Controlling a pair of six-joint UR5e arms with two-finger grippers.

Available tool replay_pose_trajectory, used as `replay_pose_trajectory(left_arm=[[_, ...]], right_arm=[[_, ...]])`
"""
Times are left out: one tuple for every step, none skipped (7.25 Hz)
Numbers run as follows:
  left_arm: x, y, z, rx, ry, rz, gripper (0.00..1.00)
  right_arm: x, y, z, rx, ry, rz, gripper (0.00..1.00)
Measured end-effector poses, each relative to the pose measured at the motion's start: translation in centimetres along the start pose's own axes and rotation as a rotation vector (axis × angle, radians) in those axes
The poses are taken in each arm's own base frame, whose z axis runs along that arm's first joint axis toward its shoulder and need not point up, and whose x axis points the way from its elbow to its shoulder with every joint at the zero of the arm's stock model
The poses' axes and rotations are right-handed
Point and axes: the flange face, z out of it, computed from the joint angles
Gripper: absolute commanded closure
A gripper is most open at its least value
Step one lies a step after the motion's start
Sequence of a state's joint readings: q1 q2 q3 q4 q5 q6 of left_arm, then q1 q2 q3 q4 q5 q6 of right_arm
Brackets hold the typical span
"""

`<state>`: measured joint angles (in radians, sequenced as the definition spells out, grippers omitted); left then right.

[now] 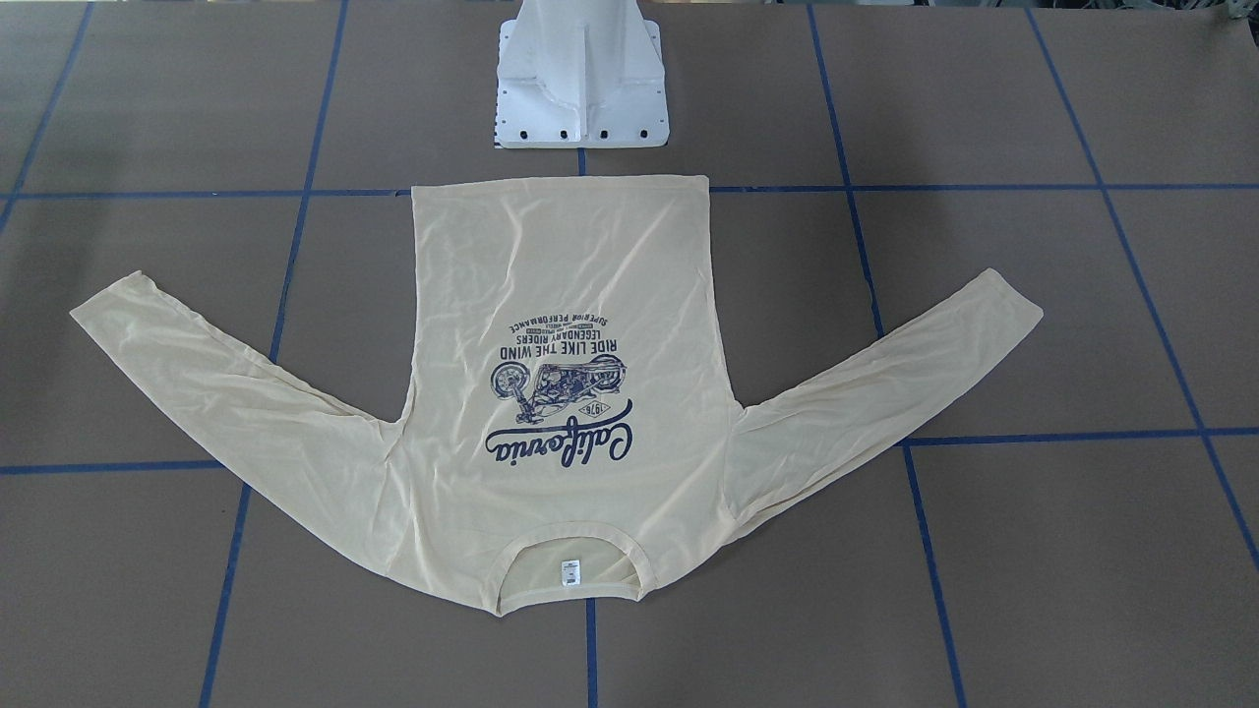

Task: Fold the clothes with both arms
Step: 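Move the right gripper toward the cuff of the sleeve nearest it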

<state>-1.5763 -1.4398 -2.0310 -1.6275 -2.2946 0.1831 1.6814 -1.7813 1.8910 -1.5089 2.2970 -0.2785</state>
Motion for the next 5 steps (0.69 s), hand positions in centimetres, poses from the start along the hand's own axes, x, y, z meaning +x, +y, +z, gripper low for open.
replay_pose_trajectory(left_arm=[[0.7,-2.6,-1.3,0.055,-0.008,0.049,0.0],[1.1,-4.6,-2.2,0.112,-0.024,0.099,0.0],[1.1,-6.3,-2.6,0.167,-0.039,0.147,0.0],[1.0,-7.5,-2.7,0.207,-0.043,0.173,0.0],[1.1,-8.0,-2.8,0.243,-0.034,0.159,0.0]], right_arm=[[-0.2,-1.1,-0.5,0.075,0.022,-0.066,0.0],[-0.1,-2.2,-0.5,0.125,0.015,-0.087,0.0],[-0.4,-3.5,-0.4,0.153,-0.035,-0.03,0.0],[-1.6,-5.0,-0.2,0.171,-0.094,0.047,0.0],[-3.4,-6.6,0.3,0.19,-0.129,0.057,0.0]])
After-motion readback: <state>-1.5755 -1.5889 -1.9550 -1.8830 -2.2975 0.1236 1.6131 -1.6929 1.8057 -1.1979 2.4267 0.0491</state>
